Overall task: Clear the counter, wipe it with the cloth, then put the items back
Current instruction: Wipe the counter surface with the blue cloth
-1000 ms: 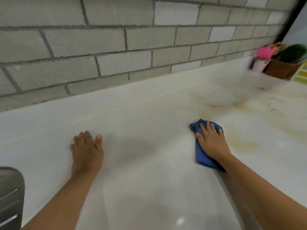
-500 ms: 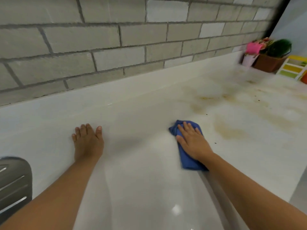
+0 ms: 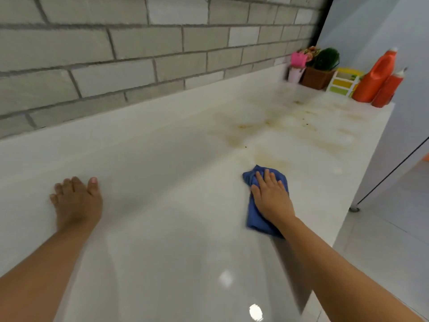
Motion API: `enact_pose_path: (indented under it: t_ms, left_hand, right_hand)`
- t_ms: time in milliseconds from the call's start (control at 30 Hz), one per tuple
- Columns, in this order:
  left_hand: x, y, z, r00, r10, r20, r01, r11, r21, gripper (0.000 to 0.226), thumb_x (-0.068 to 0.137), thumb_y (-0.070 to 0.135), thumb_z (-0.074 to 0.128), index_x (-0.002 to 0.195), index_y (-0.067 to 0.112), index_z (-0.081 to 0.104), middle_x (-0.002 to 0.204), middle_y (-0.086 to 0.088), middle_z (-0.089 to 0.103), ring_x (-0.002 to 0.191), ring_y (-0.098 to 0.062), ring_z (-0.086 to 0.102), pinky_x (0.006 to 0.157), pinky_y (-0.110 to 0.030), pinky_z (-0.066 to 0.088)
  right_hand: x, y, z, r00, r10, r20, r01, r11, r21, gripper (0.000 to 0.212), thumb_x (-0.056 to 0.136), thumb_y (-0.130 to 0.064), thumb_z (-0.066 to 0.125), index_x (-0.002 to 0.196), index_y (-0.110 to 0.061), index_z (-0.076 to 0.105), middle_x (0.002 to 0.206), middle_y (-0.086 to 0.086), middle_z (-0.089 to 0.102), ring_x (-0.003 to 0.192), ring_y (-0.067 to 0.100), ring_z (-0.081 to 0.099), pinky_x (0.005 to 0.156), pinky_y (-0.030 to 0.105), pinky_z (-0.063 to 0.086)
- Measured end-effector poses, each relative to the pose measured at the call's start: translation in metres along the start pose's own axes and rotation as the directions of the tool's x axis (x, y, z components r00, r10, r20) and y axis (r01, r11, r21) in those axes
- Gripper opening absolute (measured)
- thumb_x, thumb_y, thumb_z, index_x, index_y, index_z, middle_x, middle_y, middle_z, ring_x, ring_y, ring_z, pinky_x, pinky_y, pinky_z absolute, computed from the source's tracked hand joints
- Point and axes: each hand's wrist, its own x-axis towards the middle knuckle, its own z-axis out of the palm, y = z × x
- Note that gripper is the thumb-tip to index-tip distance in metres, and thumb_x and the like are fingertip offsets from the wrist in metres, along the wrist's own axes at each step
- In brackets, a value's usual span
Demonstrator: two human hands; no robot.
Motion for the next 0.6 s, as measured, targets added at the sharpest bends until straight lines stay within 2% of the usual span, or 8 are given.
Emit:
enact_pose_path:
  t_ms: [133,167,233,333,400,467,533,600]
  left_hand:
    - [0.0,0.001,0.001,1.0,-0.013,-0.003,0.013,1.0,-0.028,0.06,0.101,0.034,0.022,0.137,-0.014,0.028,0.143,-0.033,0.028,0.136,-0.046,0.019,0.113,-0.054,0.01]
    - [0.0,0.001,0.002,1.0,-0.012,-0.008,0.011,0.999,-0.032,0.06,0.101,0.034,0.022,0.137,-0.013,0.028,0.144,-0.033,0.028,0.137,-0.046,0.019,0.113,-0.054,0.01]
    - [0.0,0.001,0.001,1.0,-0.005,-0.015,0.004,0.999,-0.044,0.061,0.101,0.034,0.022,0.138,-0.014,0.027,0.144,-0.034,0.027,0.137,-0.047,0.018,0.113,-0.054,0.01]
    - [0.0,0.0,0.002,0.999,0.006,-0.04,-0.009,0.996,-0.09,0.06,0.102,0.032,0.024,0.136,-0.016,0.027,0.143,-0.036,0.027,0.135,-0.049,0.018,0.113,-0.056,0.01]
    - [0.002,-0.002,0.004,0.998,0.008,-0.058,-0.014,0.994,-0.106,0.061,0.101,0.034,0.025,0.136,-0.016,0.027,0.142,-0.037,0.027,0.134,-0.051,0.019,0.113,-0.056,0.011]
    - [0.003,-0.006,0.006,0.999,0.0,-0.053,-0.006,0.993,-0.115,0.063,0.101,0.037,0.023,0.136,-0.016,0.027,0.142,-0.036,0.027,0.133,-0.051,0.021,0.113,-0.056,0.012]
    - [0.005,-0.007,0.008,0.999,0.006,-0.049,-0.013,0.989,-0.146,0.065,0.1,0.039,0.022,0.136,-0.016,0.027,0.142,-0.036,0.028,0.133,-0.051,0.023,0.113,-0.057,0.014]
    - [0.006,-0.007,0.009,1.0,-0.006,-0.028,0.0,0.984,-0.181,0.068,0.1,0.042,0.021,0.136,-0.016,0.027,0.142,-0.036,0.027,0.133,-0.052,0.023,0.113,-0.058,0.014]
  right_hand:
    - [-0.021,-0.011,0.008,0.953,0.283,-0.11,-0.29,0.955,-0.056,0.057,0.101,-0.034,0.011,0.149,-0.004,0.007,0.156,0.022,0.005,0.146,0.032,0.005,0.119,0.041,0.004]
    - [-0.024,-0.032,0.012,0.965,0.245,-0.096,-0.249,0.968,-0.037,0.059,0.1,-0.036,0.009,0.149,-0.003,0.006,0.156,0.023,0.003,0.146,0.033,0.003,0.119,0.042,0.002]
    - [-0.038,-0.079,0.023,1.0,-0.025,0.0,0.025,1.0,-0.001,0.061,0.101,-0.04,0.012,0.15,-0.006,0.0,0.157,0.018,-0.007,0.146,0.03,-0.006,0.118,0.039,-0.006]
    - [-0.064,-0.104,0.024,0.906,-0.405,0.122,0.4,0.914,0.064,0.059,0.101,-0.043,0.02,0.151,-0.017,0.003,0.158,0.007,-0.009,0.147,0.021,-0.01,0.116,0.032,-0.011]
    - [-0.056,-0.072,0.016,0.875,-0.466,0.129,0.459,0.884,0.081,0.058,0.1,-0.044,0.026,0.151,-0.022,0.009,0.159,0.003,-0.004,0.147,0.016,-0.007,0.116,0.029,-0.009]
    - [-0.041,-0.024,0.008,0.935,-0.34,0.102,0.336,0.94,0.053,0.056,0.1,-0.043,0.027,0.151,-0.023,0.011,0.159,0.003,-0.001,0.147,0.017,-0.004,0.117,0.031,-0.006]
    - [-0.035,0.025,-0.005,0.999,-0.029,0.046,0.029,1.0,0.011,0.055,0.101,-0.039,0.024,0.151,-0.018,0.01,0.159,0.008,0.001,0.147,0.02,-0.001,0.119,0.035,-0.002]
    - [-0.044,0.051,-0.009,0.962,0.268,-0.045,-0.269,0.963,-0.015,0.056,0.102,-0.035,0.019,0.151,-0.011,0.007,0.158,0.014,0.001,0.147,0.026,0.001,0.119,0.039,0.001]
